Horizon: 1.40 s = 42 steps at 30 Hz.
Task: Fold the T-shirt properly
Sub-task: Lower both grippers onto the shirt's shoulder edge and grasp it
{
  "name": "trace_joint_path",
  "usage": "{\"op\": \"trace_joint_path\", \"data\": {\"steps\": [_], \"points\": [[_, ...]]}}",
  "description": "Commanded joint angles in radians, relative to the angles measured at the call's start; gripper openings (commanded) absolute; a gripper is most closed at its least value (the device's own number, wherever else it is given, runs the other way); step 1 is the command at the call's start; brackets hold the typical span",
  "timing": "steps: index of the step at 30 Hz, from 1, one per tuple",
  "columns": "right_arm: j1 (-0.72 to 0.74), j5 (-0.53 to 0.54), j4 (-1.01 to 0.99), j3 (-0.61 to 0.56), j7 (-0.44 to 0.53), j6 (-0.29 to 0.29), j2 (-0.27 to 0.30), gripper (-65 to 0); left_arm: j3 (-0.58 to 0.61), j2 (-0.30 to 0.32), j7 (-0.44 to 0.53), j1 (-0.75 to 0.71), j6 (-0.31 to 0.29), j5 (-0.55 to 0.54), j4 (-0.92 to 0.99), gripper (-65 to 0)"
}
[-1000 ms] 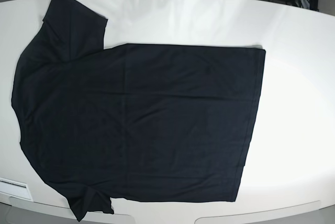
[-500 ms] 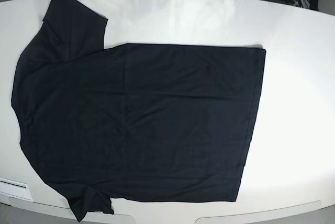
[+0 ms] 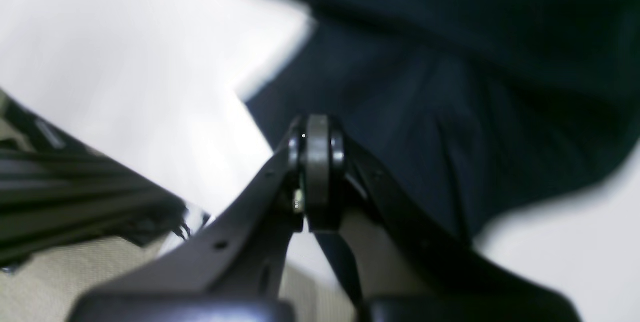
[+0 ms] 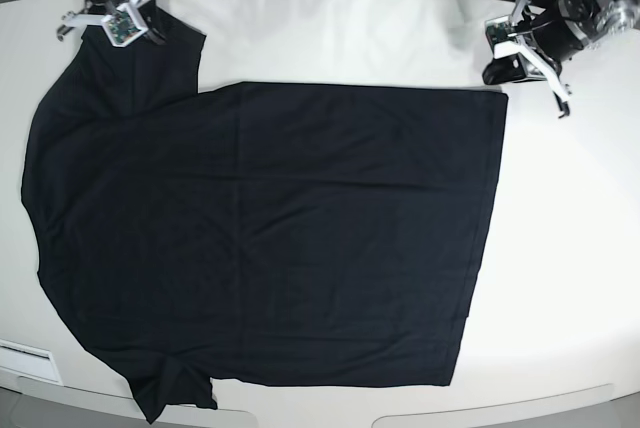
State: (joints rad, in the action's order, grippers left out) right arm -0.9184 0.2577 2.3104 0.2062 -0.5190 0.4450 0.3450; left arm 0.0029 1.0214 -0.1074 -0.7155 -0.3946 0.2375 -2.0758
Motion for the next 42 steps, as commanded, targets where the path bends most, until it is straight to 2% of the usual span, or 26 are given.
{"op": "trace_joint_path", "data": {"steps": [1,2,3,6,7,8,13,20,24,25,26,27,28,29,30,31,32,33,39,42], "points": [[-0.005,-0.023,-0.004,-0.006,0.01,-0.007,0.007,-65.0,0.026,0.042,0.043,0.032,-0.021,0.011,0.012,-65.0],[0.0,-0.03,-0.013,-0.014,0.01,-0.007,0.007,-65.0,0.065,0.069,0.068,0.066,-0.046,0.027,0.035,-65.0],[-0.001,-0.03,-0.019,-0.019,0.01,-0.008,0.007,-65.0,0.101,0.094,0.078,0.095,-0.063,0.045,0.054,-60.5],[-0.004,-0.03,-0.022,-0.021,0.005,-0.007,0.006,-65.0,0.196,0.16,0.078,0.16,-0.066,0.069,0.105,-31.4],[-0.004,-0.029,-0.022,-0.021,0.002,-0.006,0.006,-65.0,0.224,0.176,0.078,0.182,-0.066,0.069,0.124,-26.1],[-0.004,-0.03,-0.022,-0.021,0.002,-0.006,0.006,-65.0,0.253,0.188,0.079,0.207,-0.065,0.069,0.143,-25.1],[-0.004,-0.029,-0.022,-0.021,0.002,-0.006,0.006,-65.0,0.419,0.2,0.143,0.394,-0.064,0.069,0.249,-25.1],[-0.004,-0.03,-0.022,-0.021,0.002,-0.006,0.006,-65.0,0.721,0.168,0.145,0.66,-0.054,0.103,0.34,-25.1],[-0.004,-0.03,-0.022,-0.021,0.001,-0.006,0.006,-65.0,0.844,0.155,0.144,0.75,-0.034,0.103,0.346,-26.0],[-0.004,-0.031,-0.022,-0.021,0.002,-0.006,0.006,-65.0,0.863,0.153,0.139,0.766,-0.019,0.103,0.346,-27.9],[-0.004,-0.042,-0.022,-0.021,0.002,-0.006,0.006,-65.0,0.879,0.151,0.132,0.781,-0.013,0.103,0.346,-32.6],[-0.003,-0.062,-0.022,-0.021,0.003,-0.006,0.006,-65.0,0.89,0.147,0.125,0.796,-0.013,0.103,0.346,-40.3],[-0.004,-0.084,-0.022,-0.021,0.003,-0.006,0.007,-63.4,0.897,0.143,0.119,0.808,-0.013,0.102,0.346,-50.5],[-0.004,-0.101,-0.022,-0.021,0.006,-0.006,0.007,-56.4,0.9,0.139,0.114,0.815,-0.013,0.102,0.345,-62.0],[-0.004,-0.106,-0.023,-0.021,0.006,-0.006,0.007,-48.3,0.9,0.137,0.113,0.816,-0.012,0.103,0.345,-65.0],[-0.004,-0.106,-0.023,-0.021,0.006,-0.006,0.007,-40.4,0.9,0.135,0.11,0.816,-0.008,0.103,0.345,-65.0],[-0.004,-0.106,-0.023,-0.021,0.006,-0.006,0.007,-34.6,0.9,0.133,0.107,0.816,-0.005,0.102,0.345,-65.0],[-0.003,-0.106,-0.023,-0.021,0.006,-0.006,0.007,-31.8,0.9,0.129,0.101,0.815,-0.004,0.102,0.345,-65.0],[-0.003,-0.107,-0.034,-0.021,0.018,-0.005,0.007,-31.5,0.9,0.126,0.099,0.815,0.018,0.102,0.345,-65.0],[0.026,-0.108,-0.117,-0.021,0.018,0.021,0.007,-31.5,0.9,0.126,0.099,0.815,0.018,0.102,0.345,-65.0]]}}
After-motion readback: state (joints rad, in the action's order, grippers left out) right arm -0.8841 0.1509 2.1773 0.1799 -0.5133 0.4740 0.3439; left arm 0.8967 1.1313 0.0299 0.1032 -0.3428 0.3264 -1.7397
